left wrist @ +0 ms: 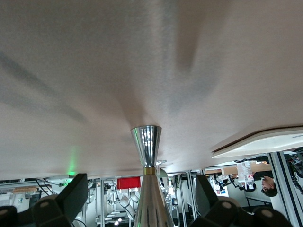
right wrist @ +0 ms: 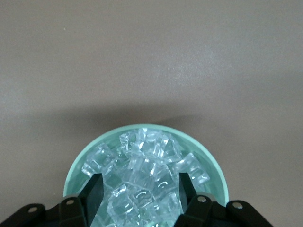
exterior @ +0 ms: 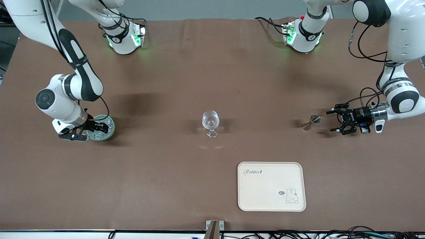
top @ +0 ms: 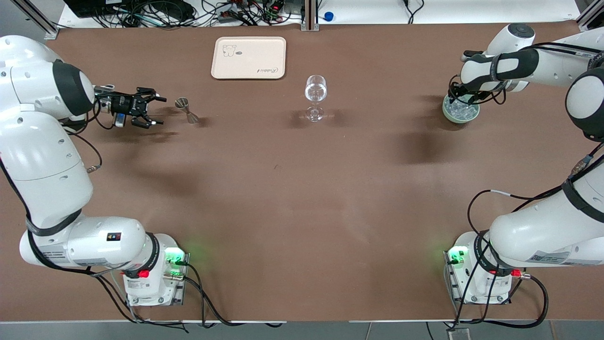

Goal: Pour wine and add ice with both arms
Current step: 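Grasp the metal jigger upright with the left gripper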

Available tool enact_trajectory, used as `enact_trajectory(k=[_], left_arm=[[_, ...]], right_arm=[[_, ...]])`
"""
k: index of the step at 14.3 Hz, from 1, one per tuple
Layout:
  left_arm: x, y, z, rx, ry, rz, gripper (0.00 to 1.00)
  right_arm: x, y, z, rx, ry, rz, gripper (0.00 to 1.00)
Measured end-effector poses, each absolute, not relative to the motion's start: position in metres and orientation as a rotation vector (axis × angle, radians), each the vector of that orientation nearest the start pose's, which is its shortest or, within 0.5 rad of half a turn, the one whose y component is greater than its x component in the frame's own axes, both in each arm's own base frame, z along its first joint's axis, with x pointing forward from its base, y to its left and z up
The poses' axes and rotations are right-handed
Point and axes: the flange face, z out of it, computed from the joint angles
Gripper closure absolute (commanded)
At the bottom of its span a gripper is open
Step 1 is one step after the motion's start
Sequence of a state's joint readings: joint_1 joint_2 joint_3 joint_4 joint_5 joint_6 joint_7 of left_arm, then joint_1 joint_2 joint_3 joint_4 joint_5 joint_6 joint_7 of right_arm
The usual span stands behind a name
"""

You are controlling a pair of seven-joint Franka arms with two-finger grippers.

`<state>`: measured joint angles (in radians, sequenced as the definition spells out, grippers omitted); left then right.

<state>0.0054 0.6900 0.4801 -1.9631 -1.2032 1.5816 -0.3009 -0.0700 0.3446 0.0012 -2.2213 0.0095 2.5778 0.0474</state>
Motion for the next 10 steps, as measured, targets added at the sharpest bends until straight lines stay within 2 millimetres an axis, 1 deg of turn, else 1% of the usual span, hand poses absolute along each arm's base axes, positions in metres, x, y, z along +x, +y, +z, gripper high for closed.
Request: enact_trajectory(k=[2, 3, 6, 8, 10], left_arm=[[0.509, 0.158, 0.132, 1.558, 1.483, -0.863, 0.0], [0.507, 0.153, 0.128, 1.542, 1.486, -0.869, 0.0], [0.502, 0.135, 0.117, 1.474, 1.495, -0.879, 0.0], [0.501, 0.12, 0.112, 1.447, 1.495, -0.889, 0.0], [0.5, 0.112, 0.108, 1.433, 1.496, -0.894, 0.0]], right_arm=[[0.55, -0.038, 0.219, -3.13, 0.194, -0.005, 0.43], [0.55, -0.038, 0.219, -3.13, 0.194, -0.002, 0.48], [0.549, -0.038, 0.219, -3.13, 0.195, -0.001, 0.53], [0.55, -0.038, 0.219, -3.13, 0.194, -0.001, 0.59], [0.55, -0.038, 0.22, -3.13, 0.194, -0.002, 0.66]])
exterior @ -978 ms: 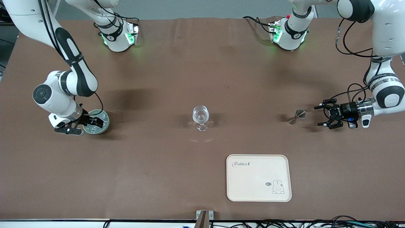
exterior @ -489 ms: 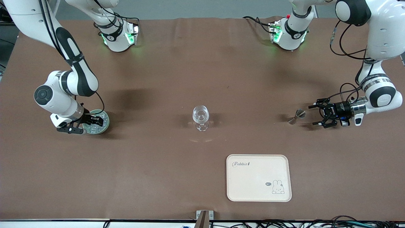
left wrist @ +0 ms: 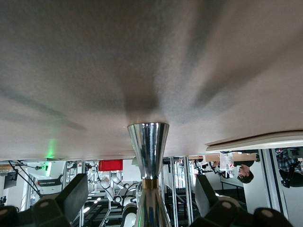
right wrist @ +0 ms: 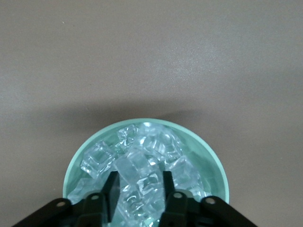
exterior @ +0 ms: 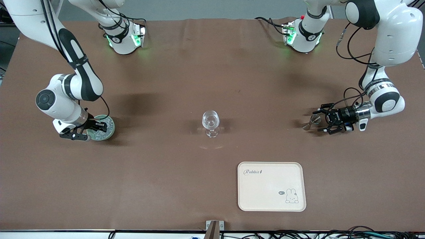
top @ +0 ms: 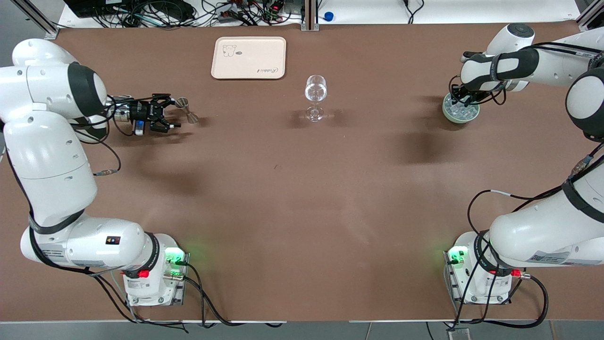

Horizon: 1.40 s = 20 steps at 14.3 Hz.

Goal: Pour wine and add ice with both arms
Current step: 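Grasp the metal jigger upright with the left gripper, then lift the ice cube out of the bowl with the right gripper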

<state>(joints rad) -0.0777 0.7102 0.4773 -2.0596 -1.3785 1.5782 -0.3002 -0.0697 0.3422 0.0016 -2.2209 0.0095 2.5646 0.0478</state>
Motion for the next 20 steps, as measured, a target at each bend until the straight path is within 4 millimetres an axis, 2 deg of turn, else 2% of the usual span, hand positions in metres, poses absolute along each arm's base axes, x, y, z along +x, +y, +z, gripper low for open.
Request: enact_trajectory(k=[6, 10, 15, 17, 20], left_arm=[[0.5, 0.105, 0.106, 1.397, 1.487, -0.87, 0.04], [0.49, 0.098, 0.099, 1.389, 1.453, -0.834, 0.07], [0.494, 0.087, 0.099, 1.385, 1.444, -0.831, 0.07], [0.494, 0.087, 0.099, 1.386, 1.443, -0.83, 0.07], [0.494, 0.088, 0.099, 1.387, 1.445, -0.828, 0.07]], right_arm=[[0.55, -0.037, 0.223, -3.13, 0.193, -0.007, 0.83], [0.55, -0.037, 0.223, -3.129, 0.198, 0.0, 0.96], [0.553, -0.036, 0.229, -3.125, 0.221, 0.079, 0.98], [0.559, -0.031, 0.242, -3.121, 0.235, 0.134, 0.98], [0.574, -0.023, 0.283, -3.118, 0.227, 0.161, 0.98]])
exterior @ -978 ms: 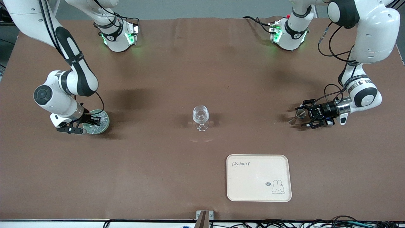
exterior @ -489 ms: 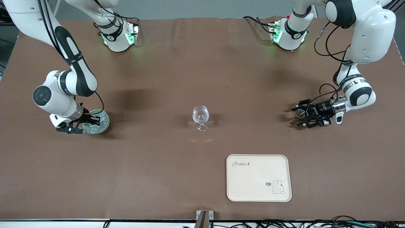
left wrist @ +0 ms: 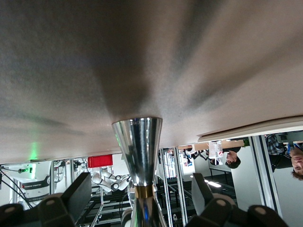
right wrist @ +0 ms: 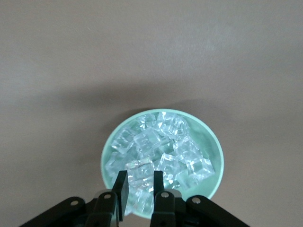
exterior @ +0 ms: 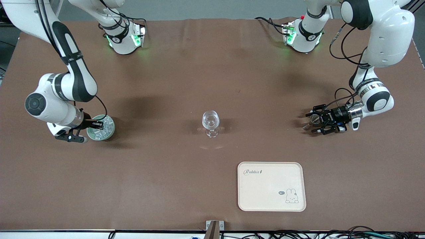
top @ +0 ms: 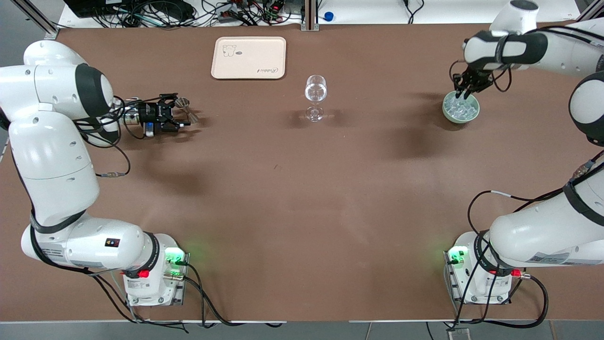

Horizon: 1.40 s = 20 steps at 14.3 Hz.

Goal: Pour wine and add ice with both arms
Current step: 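Lift the ice cube out of the bowl with the right gripper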

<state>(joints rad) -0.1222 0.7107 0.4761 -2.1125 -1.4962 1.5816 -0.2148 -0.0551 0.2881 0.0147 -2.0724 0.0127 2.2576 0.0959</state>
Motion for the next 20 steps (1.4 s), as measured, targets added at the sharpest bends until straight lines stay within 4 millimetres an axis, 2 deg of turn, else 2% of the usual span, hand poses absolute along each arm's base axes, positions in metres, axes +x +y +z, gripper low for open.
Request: enact_trajectory(k=[3, 7, 9, 11, 16, 18, 20], left_arm=[[0.497, 0.09, 0.1, 1.39, 1.451, -0.82, 0.07], [0.499, 0.09, 0.102, 1.383, 1.461, -0.825, 0.09], [0.5, 0.09, 0.102, 1.381, 1.463, -0.827, 0.1], [0.5, 0.091, 0.103, 1.381, 1.464, -0.826, 0.21], [0.5, 0.091, 0.103, 1.38, 1.465, -0.825, 0.39], [0.5, 0.092, 0.103, 1.379, 1.465, -0.825, 0.44], [0.5, 0.092, 0.103, 1.377, 1.466, -0.824, 0.55]], right_arm=[[0.587, -0.023, 0.324, -3.118, 0.225, 0.154, 0.98], [0.592, -0.024, 0.353, -3.118, 0.224, 0.15, 0.99], [0.594, -0.024, 0.376, -3.119, 0.223, 0.129, 0.99], [0.595, -0.024, 0.411, -3.121, 0.221, 0.081, 0.99], [0.592, -0.023, 0.512, -3.122, 0.204, 0.008, 0.99], [0.588, -0.023, 0.544, -3.122, 0.203, 0.005, 0.99], [0.583, -0.023, 0.57, -3.122, 0.202, -0.011, 0.99]])
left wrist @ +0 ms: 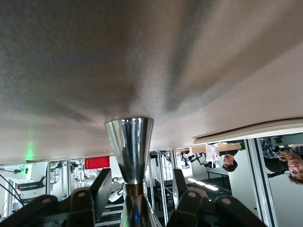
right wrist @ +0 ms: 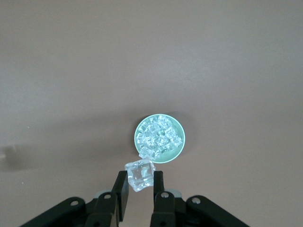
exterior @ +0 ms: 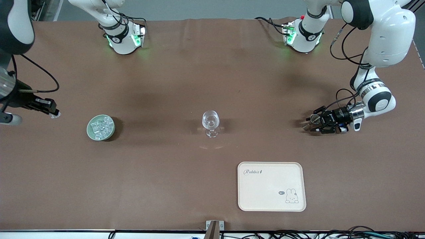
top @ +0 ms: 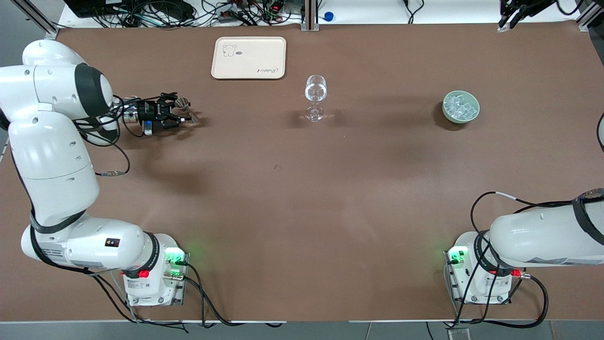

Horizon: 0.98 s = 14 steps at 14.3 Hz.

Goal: Pour wine and add ice with both arms
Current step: 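Lift the ice cube out of the bowl with the right gripper, then carry the jigger with the left gripper over the wine glass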

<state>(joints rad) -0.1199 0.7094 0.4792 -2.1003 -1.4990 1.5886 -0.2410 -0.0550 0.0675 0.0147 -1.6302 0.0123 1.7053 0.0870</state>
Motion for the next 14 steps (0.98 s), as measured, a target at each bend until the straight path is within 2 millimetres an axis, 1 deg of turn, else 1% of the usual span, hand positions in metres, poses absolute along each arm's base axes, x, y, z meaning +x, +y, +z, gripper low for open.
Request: enact_trajectory(k=[1, 3, 4, 5, 6, 11, 14], left_arm=[[0.5, 0.092, 0.103, 1.376, 1.466, -0.824, 0.61], [0.499, 0.092, 0.102, 1.375, 1.466, -0.824, 0.79], [0.499, 0.092, 0.102, 1.375, 1.467, -0.824, 0.88], [0.499, 0.092, 0.103, 1.373, 1.466, -0.825, 0.95], [0.499, 0.091, 0.103, 1.366, 1.457, -0.833, 0.97], [0.494, 0.093, 0.103, 1.339, 1.448, -0.854, 0.98], [0.497, 0.089, 0.109, 1.304, 1.439, -0.903, 0.99]], right_arm=[[0.58, -0.022, 0.581, -3.122, 0.201, -0.025, 0.99], [0.57, -0.022, 0.603, -3.122, 0.199, -0.046, 0.99], [0.565, -0.023, 0.611, -3.122, 0.19, -0.057, 0.99], [0.562, -0.023, 0.618, -3.123, 0.178, -0.068, 0.99], [0.56, -0.023, 0.621, -3.123, 0.174, -0.074, 0.99], [0.56, -0.023, 0.621, -3.123, 0.17, -0.072, 0.99], [0.56, -0.024, 0.621, -3.123, 0.17, -0.072, 0.99]])
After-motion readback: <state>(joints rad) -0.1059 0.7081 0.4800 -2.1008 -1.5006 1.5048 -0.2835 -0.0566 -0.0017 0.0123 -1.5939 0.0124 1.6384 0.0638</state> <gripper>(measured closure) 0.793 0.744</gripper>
